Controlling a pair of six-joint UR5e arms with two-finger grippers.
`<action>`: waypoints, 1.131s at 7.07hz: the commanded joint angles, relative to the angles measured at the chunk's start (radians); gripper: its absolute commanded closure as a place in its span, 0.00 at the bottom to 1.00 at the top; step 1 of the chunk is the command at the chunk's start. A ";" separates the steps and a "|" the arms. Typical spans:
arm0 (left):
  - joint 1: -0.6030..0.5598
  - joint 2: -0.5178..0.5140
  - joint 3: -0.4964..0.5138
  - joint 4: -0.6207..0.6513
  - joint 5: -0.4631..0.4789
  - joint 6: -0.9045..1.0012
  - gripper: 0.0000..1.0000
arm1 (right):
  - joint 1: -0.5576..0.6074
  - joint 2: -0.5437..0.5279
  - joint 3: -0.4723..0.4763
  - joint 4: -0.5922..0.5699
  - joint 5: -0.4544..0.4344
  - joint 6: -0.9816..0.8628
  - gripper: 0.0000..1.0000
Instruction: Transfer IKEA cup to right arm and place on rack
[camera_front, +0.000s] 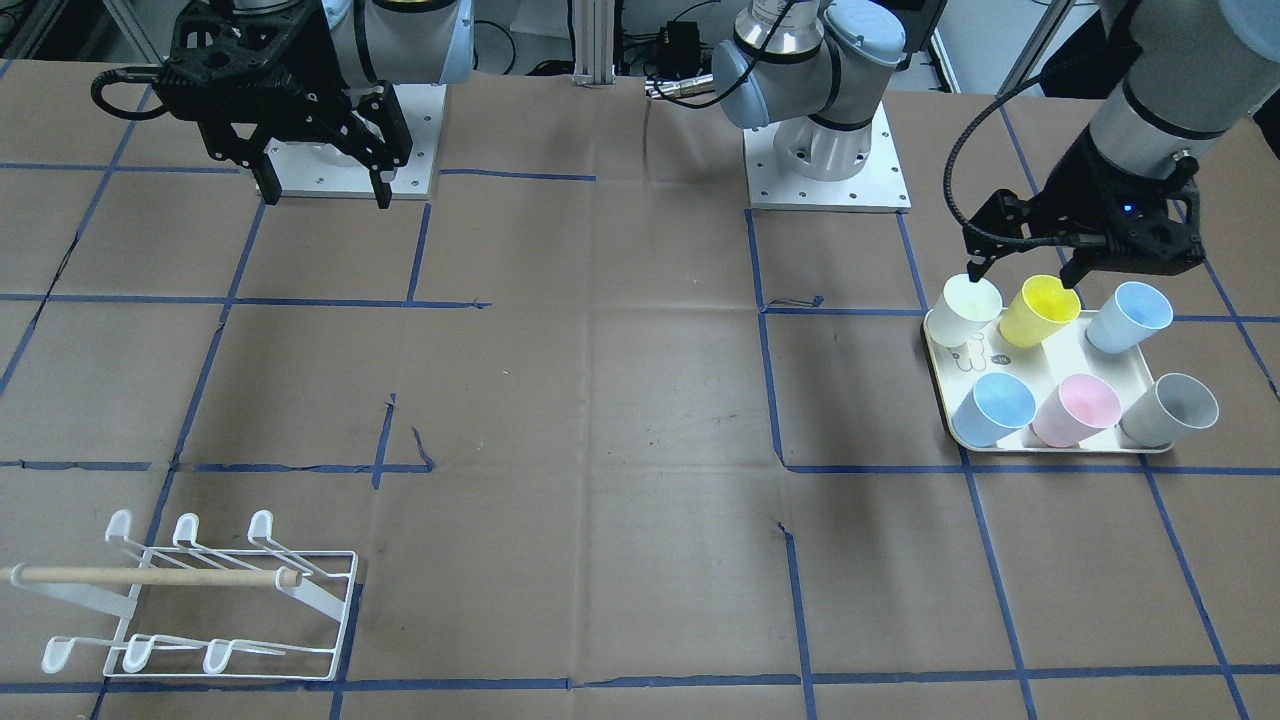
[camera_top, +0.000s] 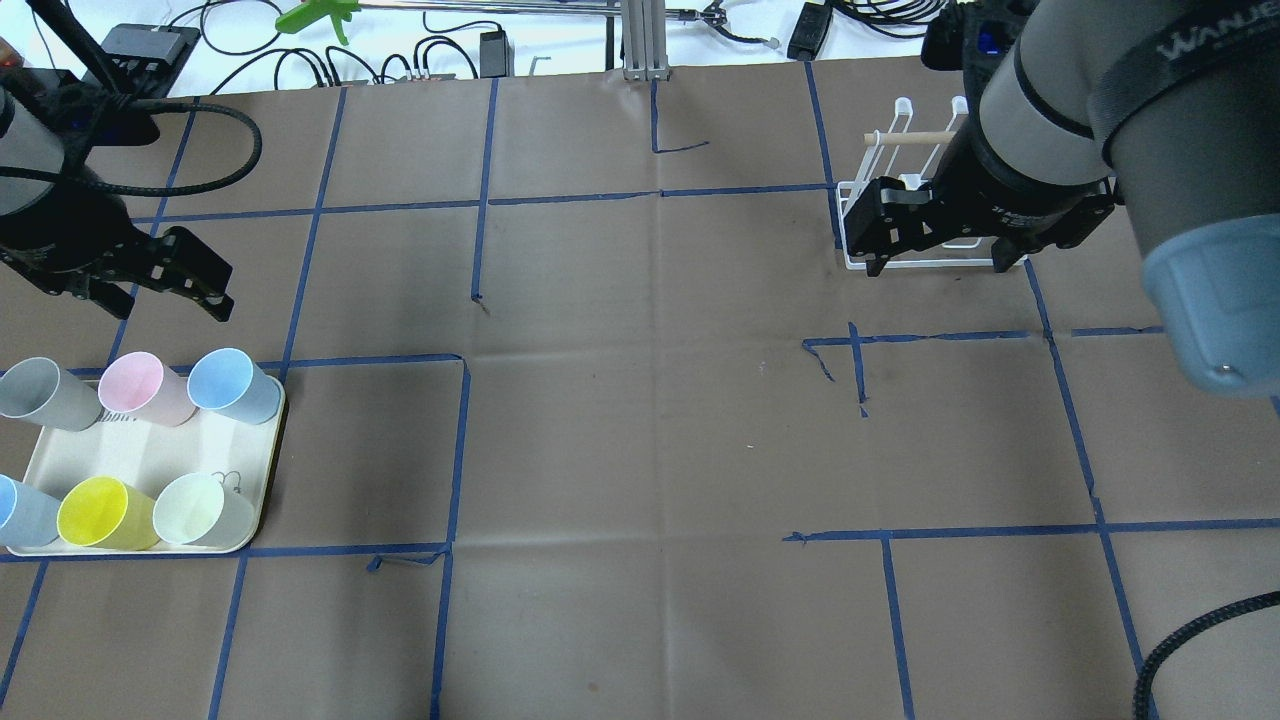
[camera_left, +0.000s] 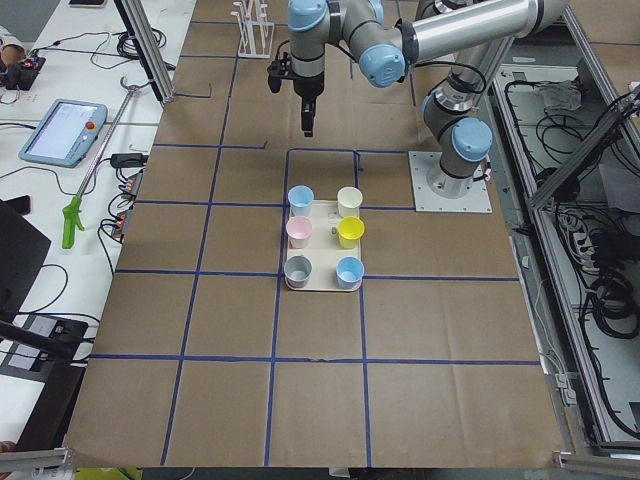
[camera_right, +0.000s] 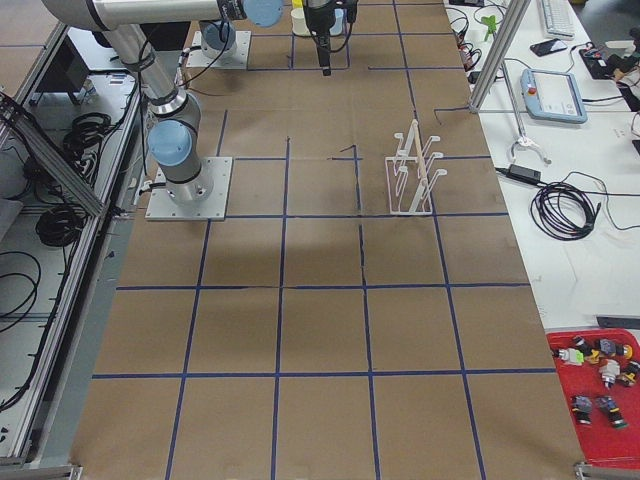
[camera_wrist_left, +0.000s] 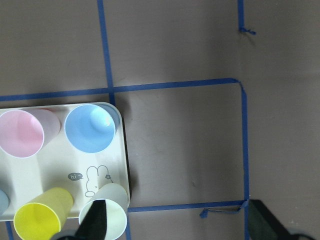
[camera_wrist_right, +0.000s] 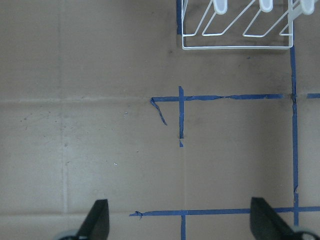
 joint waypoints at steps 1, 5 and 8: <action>0.101 0.001 -0.034 0.033 -0.003 0.073 0.02 | -0.001 0.003 0.000 0.000 0.001 0.001 0.00; 0.094 -0.037 -0.200 0.283 -0.035 0.067 0.01 | -0.003 0.004 0.002 0.000 0.001 0.001 0.00; 0.094 -0.111 -0.278 0.443 -0.037 0.055 0.01 | -0.003 0.006 0.002 0.000 0.001 0.001 0.00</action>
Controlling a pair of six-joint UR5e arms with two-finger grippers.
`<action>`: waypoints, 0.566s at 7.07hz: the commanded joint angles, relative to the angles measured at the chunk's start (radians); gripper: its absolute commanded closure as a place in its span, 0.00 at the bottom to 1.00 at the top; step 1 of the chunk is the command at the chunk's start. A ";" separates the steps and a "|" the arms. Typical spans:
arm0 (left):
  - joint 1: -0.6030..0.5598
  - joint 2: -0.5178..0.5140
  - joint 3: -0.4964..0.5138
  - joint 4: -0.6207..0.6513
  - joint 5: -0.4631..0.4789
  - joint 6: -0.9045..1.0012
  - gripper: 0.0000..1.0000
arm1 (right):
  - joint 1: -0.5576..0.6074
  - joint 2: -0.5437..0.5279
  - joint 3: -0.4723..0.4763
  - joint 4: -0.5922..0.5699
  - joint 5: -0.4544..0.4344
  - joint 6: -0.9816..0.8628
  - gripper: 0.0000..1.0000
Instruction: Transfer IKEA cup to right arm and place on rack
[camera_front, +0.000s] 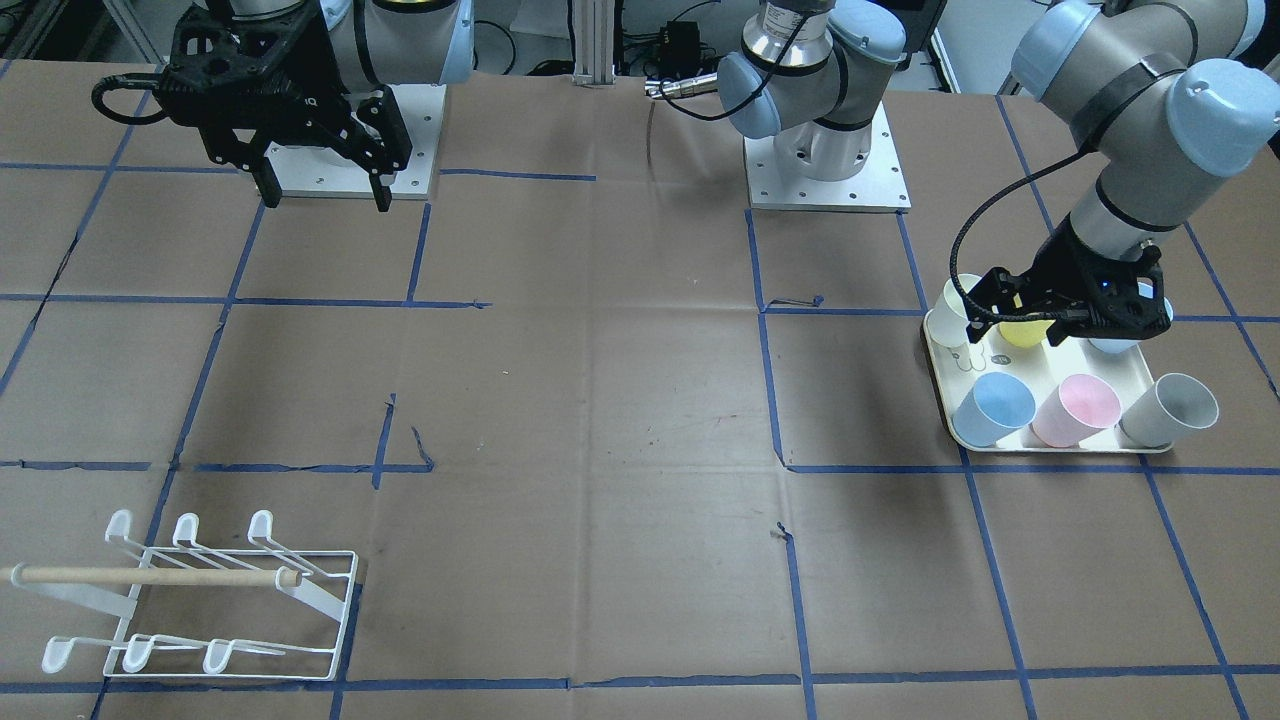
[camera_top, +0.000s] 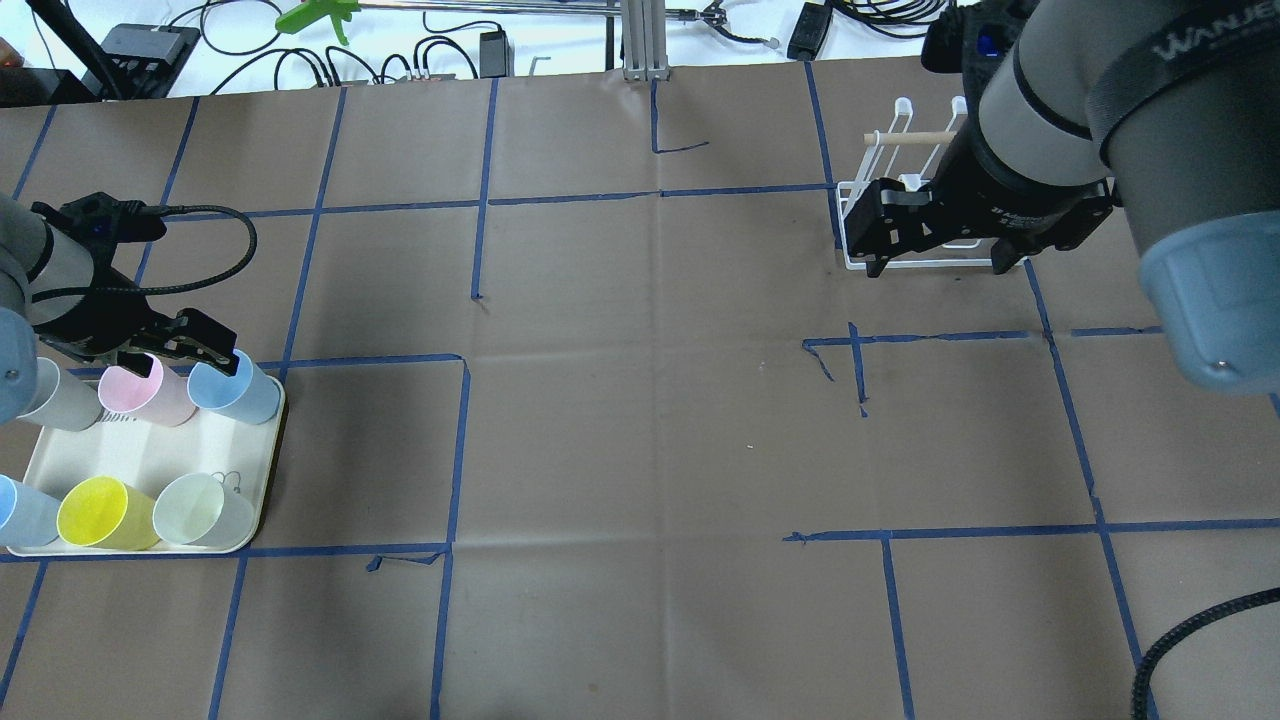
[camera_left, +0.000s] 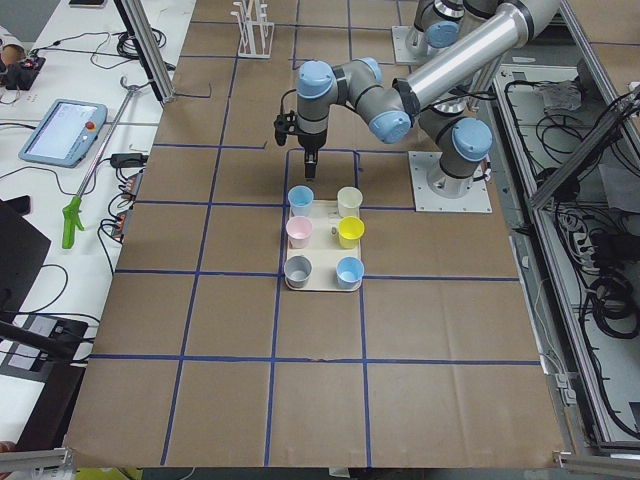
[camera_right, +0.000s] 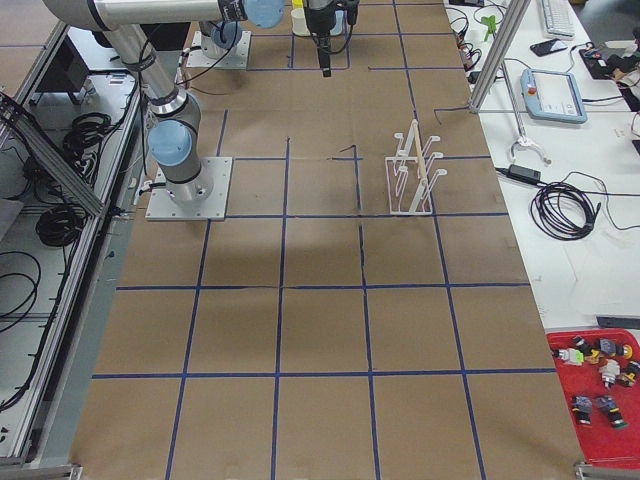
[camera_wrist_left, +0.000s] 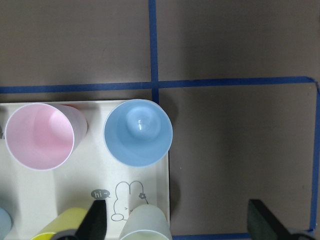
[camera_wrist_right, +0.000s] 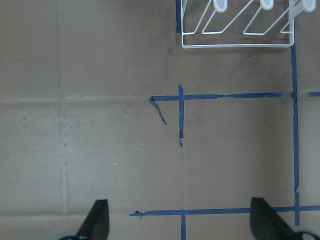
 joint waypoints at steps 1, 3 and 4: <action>-0.002 -0.092 -0.041 0.117 0.000 -0.005 0.02 | 0.000 0.000 0.000 0.000 0.000 -0.002 0.00; 0.000 -0.124 -0.085 0.181 0.000 -0.005 0.02 | -0.002 -0.002 0.002 0.000 0.000 -0.002 0.00; 0.000 -0.133 -0.095 0.180 0.000 -0.005 0.02 | 0.000 -0.005 0.002 0.000 0.000 -0.005 0.00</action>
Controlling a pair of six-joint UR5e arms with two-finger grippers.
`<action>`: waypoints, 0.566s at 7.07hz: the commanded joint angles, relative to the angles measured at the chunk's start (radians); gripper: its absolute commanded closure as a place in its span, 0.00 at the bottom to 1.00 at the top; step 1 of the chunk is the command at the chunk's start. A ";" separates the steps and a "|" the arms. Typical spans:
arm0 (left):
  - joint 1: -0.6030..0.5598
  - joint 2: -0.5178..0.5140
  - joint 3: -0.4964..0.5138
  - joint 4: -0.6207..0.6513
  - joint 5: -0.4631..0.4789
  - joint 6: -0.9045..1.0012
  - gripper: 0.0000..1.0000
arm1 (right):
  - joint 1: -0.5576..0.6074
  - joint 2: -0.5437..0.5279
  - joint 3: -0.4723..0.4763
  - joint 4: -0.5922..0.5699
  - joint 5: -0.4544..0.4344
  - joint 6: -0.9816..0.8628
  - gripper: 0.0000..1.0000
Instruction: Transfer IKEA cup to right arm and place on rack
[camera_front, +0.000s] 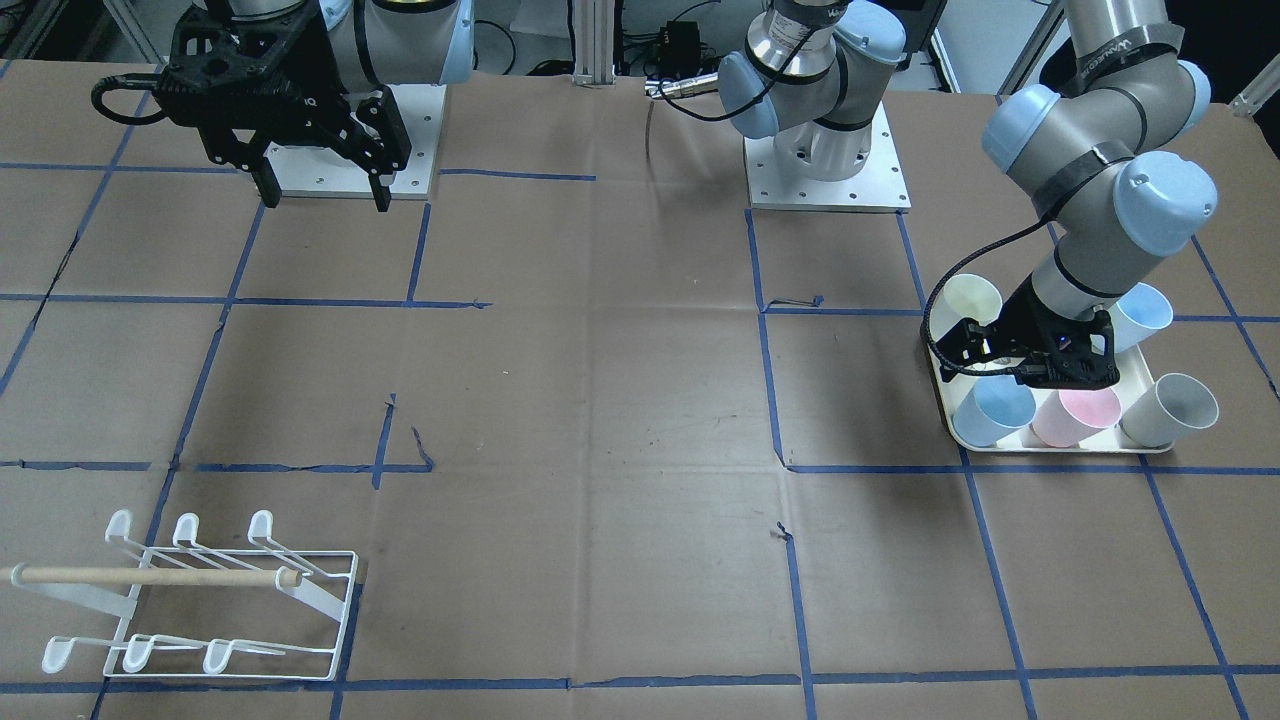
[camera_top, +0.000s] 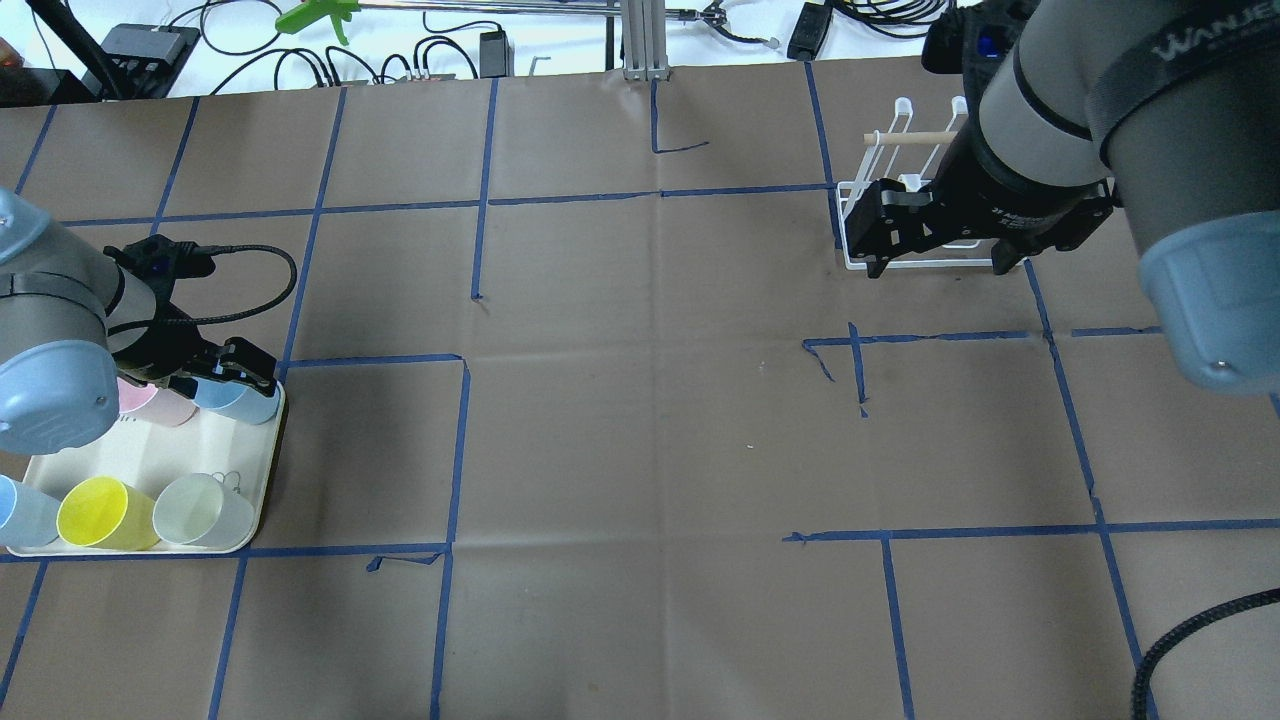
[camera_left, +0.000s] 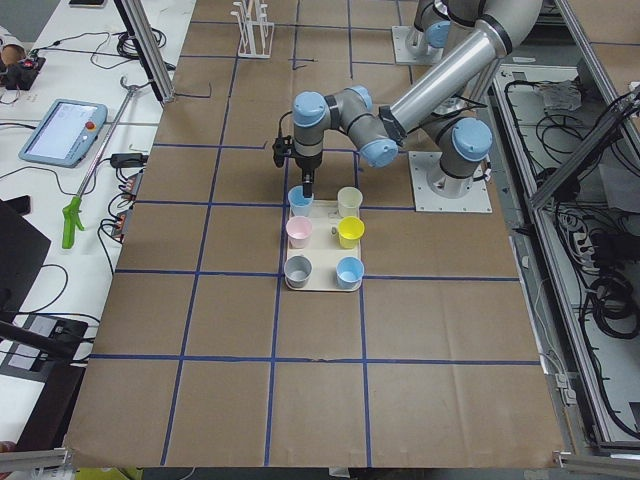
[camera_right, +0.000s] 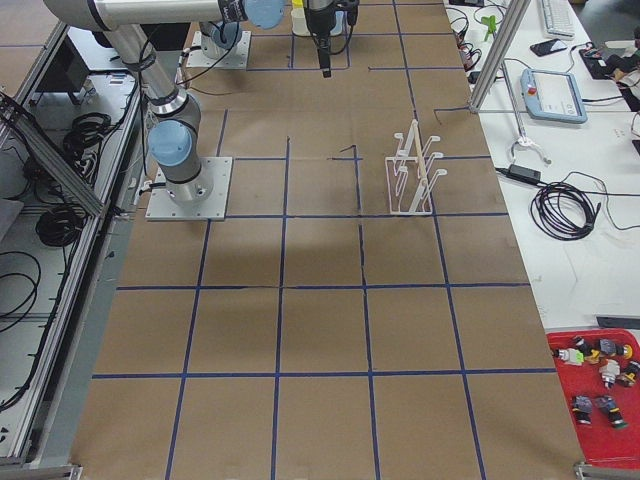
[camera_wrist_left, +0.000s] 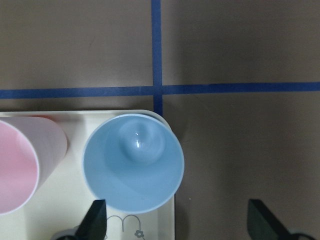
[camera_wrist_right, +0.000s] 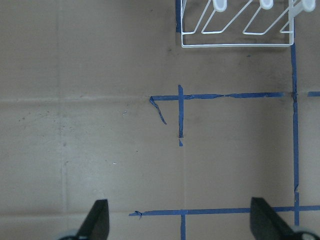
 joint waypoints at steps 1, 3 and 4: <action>0.002 -0.037 -0.025 0.033 0.000 0.000 0.02 | 0.004 -0.003 0.000 0.000 -0.003 -0.004 0.00; 0.002 -0.052 -0.027 0.069 0.011 0.004 0.02 | 0.003 -0.003 0.000 0.005 -0.005 -0.007 0.00; 0.002 -0.040 -0.024 0.070 0.012 0.006 0.02 | 0.003 -0.003 -0.001 0.055 -0.005 -0.007 0.00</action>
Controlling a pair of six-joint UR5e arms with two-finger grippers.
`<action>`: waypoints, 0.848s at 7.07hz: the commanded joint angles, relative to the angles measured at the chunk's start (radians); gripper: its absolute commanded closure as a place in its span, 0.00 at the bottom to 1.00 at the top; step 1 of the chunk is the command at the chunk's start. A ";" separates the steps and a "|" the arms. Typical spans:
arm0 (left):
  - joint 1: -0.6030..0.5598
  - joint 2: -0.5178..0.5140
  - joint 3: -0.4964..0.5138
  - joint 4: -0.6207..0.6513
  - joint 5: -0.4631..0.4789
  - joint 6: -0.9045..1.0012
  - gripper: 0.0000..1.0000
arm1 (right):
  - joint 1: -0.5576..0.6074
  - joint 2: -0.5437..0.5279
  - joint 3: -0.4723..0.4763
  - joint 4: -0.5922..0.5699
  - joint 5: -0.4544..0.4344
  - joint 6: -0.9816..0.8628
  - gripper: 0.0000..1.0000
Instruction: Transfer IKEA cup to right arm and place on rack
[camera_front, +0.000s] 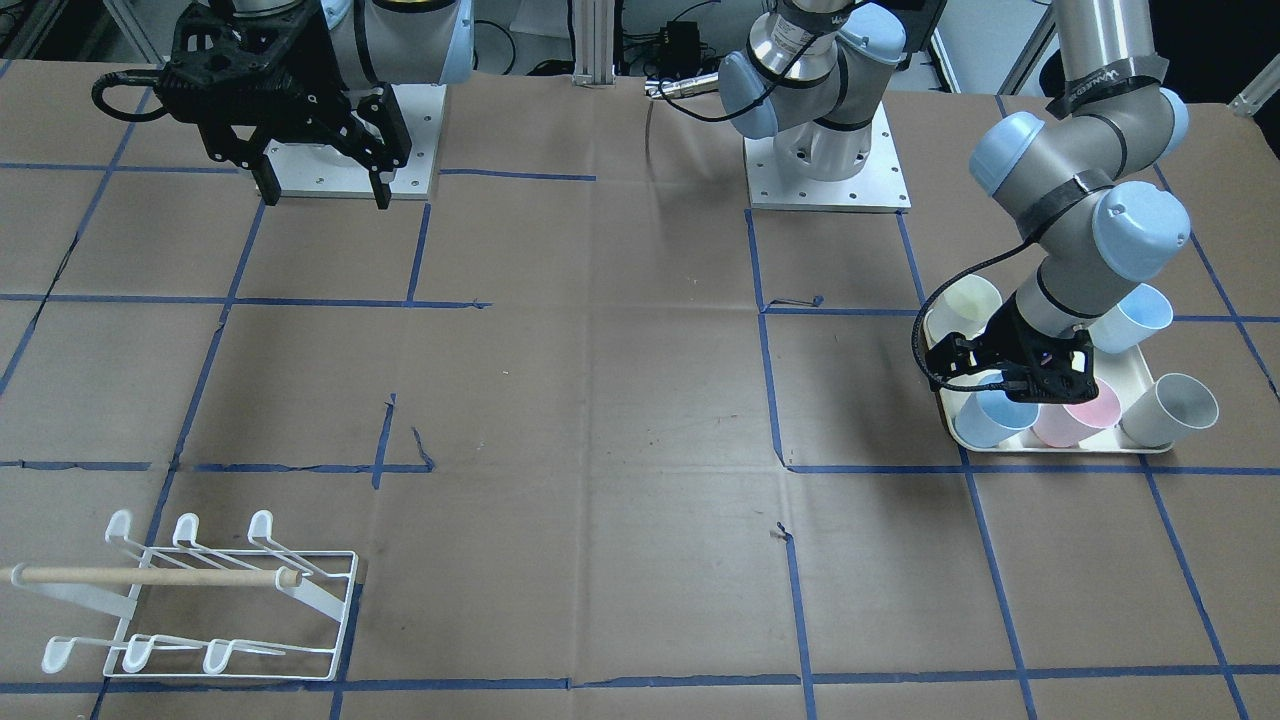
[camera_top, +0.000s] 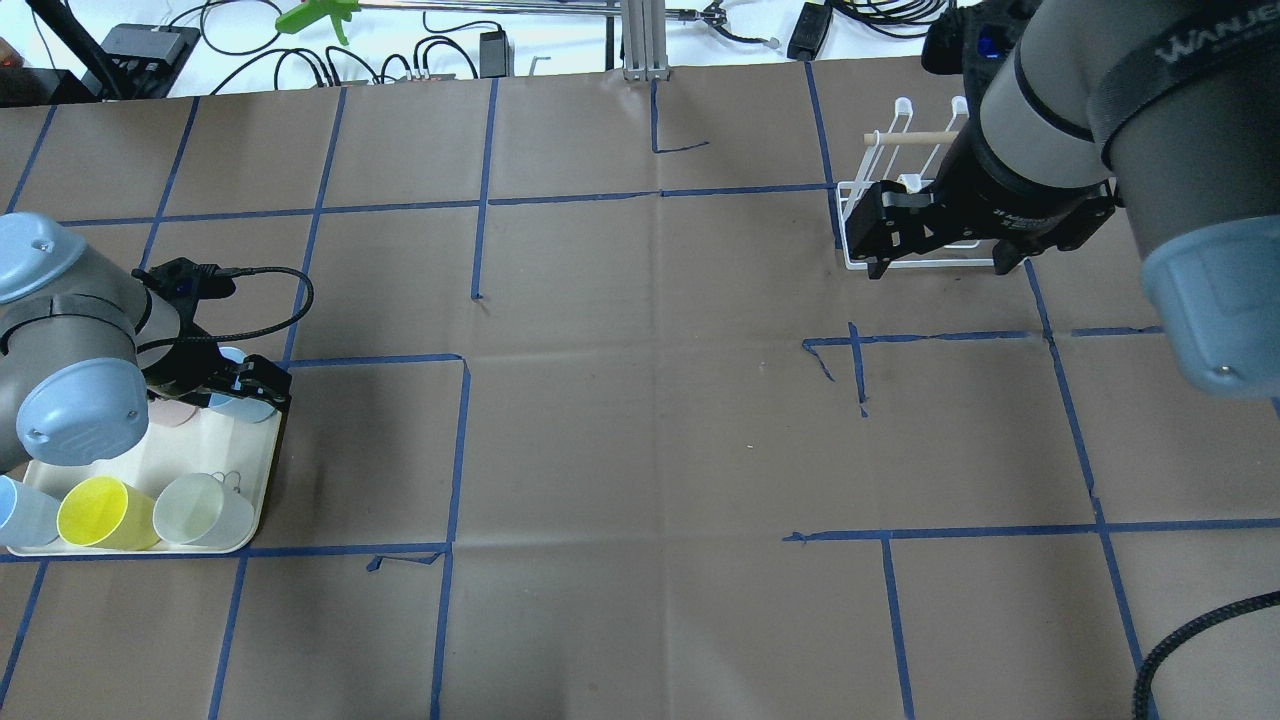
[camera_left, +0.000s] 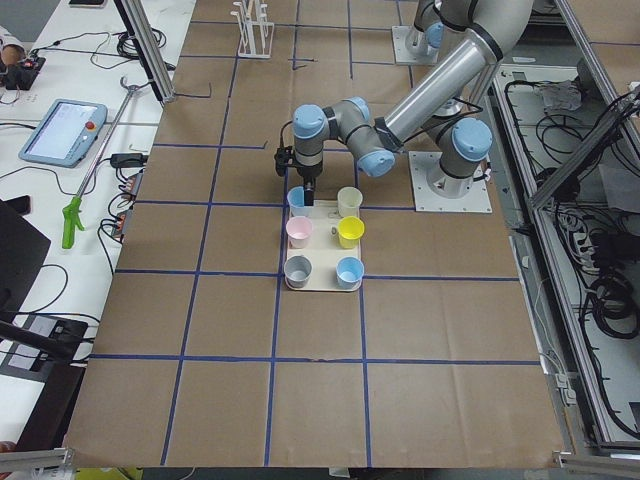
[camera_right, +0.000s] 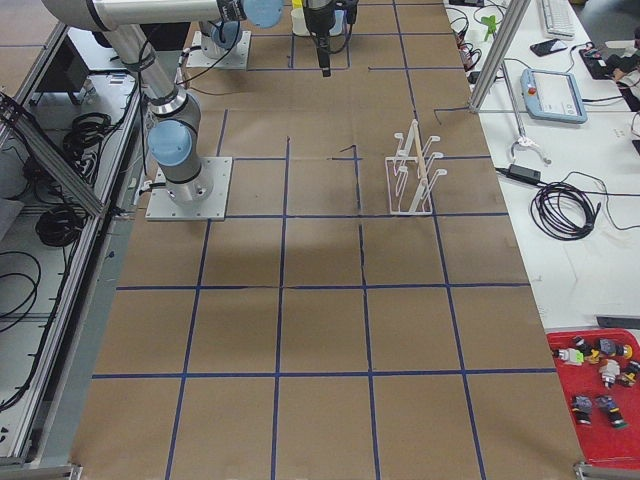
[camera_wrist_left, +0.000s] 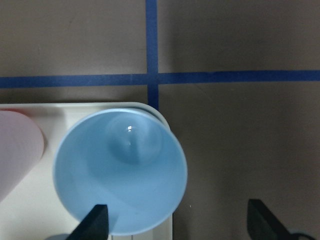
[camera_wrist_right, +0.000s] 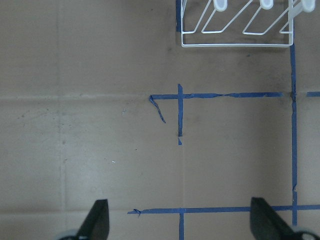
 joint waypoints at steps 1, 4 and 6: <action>0.000 0.007 0.004 0.006 0.002 0.001 0.02 | 0.000 0.000 -0.001 0.068 0.000 0.001 0.00; 0.000 -0.014 0.006 0.008 0.002 -0.001 0.02 | 0.000 0.000 -0.001 0.068 0.004 0.002 0.00; -0.001 -0.007 0.009 0.008 -0.006 0.003 0.54 | 0.000 0.000 -0.001 0.068 0.004 0.004 0.00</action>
